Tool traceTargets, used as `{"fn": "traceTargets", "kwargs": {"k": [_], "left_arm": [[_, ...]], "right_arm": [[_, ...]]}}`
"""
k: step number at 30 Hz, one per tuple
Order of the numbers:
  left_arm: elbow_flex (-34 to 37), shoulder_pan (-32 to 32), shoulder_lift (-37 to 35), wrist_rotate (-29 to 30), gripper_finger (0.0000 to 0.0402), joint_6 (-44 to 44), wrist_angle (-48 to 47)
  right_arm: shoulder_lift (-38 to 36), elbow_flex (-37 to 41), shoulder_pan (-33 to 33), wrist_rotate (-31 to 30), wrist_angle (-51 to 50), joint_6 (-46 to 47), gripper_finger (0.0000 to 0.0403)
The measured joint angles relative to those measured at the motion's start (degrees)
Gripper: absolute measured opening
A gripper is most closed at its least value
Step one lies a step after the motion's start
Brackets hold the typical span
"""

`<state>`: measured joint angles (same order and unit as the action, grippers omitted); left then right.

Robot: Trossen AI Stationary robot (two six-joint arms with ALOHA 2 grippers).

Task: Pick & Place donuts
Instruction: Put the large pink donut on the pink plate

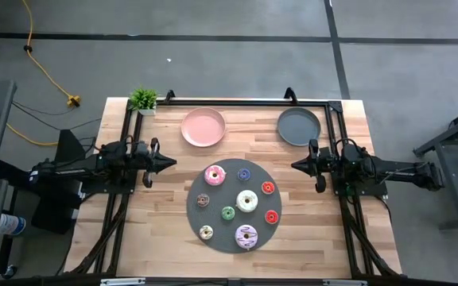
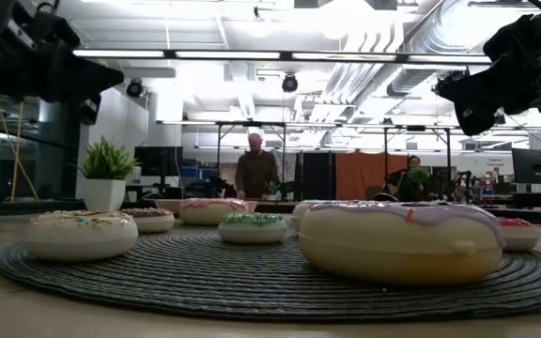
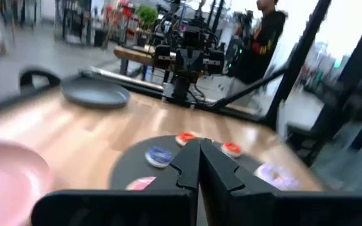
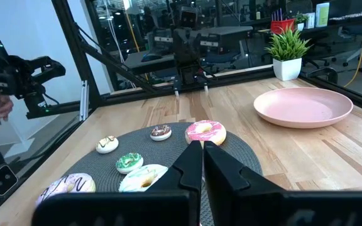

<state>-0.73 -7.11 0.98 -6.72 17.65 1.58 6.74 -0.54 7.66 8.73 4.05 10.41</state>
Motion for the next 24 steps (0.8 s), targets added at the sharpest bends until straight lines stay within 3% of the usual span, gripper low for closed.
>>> {"fn": "traceTargets", "kwargs": {"k": [15,24], "left_arm": [[-0.01,0.0,0.0,-0.39,0.0001,25.77,1.05],[-0.01,0.0,0.01,-0.21,0.0001,26.38,1.23]], "right_arm": [[0.0,0.0,-0.02,0.0,0.02,0.0,0.0007],[0.0,0.0,-0.01,-0.02,0.01,0.0,0.0009]]}}
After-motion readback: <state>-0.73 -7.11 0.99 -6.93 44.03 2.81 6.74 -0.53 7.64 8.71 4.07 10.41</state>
